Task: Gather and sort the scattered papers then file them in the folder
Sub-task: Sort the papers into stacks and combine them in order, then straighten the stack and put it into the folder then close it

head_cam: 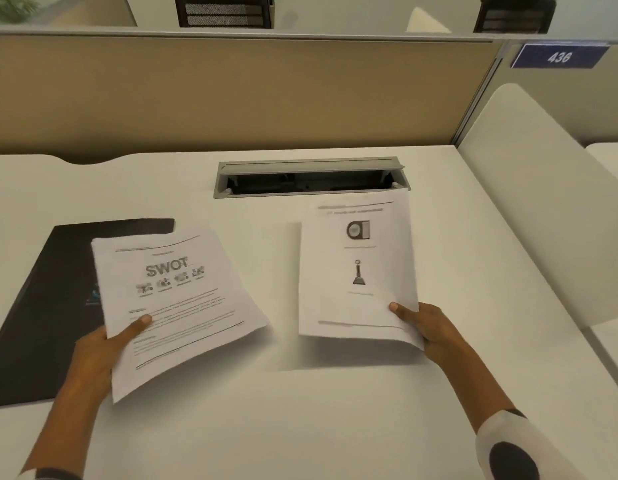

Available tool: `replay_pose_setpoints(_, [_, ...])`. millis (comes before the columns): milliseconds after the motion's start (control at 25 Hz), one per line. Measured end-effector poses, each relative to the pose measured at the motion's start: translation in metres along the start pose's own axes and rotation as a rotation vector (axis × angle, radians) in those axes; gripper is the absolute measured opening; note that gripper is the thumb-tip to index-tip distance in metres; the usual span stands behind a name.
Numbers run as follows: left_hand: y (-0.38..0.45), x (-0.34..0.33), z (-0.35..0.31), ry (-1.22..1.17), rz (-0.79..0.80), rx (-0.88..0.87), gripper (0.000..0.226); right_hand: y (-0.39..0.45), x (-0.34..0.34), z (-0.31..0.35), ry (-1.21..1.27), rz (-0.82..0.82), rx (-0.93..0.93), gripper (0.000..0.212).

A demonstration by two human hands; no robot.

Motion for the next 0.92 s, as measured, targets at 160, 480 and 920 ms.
replay_pose_setpoints(160, [-0.026, -0.072, -0.019, -0.023, 0.135, -0.14, 0.024, 0.0, 0.016, 0.026, 0.169, 0.048, 0.008, 0.025])
replay_pose_setpoints(480, [-0.055, -0.188, -0.028, 0.121, 0.293, -0.309, 0.041, -0.004, -0.019, 0.022, -0.187, 0.107, 0.013, 0.01])
replay_pose_setpoints(920, [-0.049, -0.198, -0.031, 0.152, 0.237, -0.262, 0.029, -0.002, -0.048, -0.001, -0.366, 0.094, 0.028, 0.037])
Point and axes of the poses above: each hand's wrist, its own y-axis towards the middle knuckle, its own x-axis out of the back of the hand, z = x × y, the point moved 4 cm from there along y, towards the middle knuckle, and after that the axes turned 8 degrees about y, right-handed, at the moved point
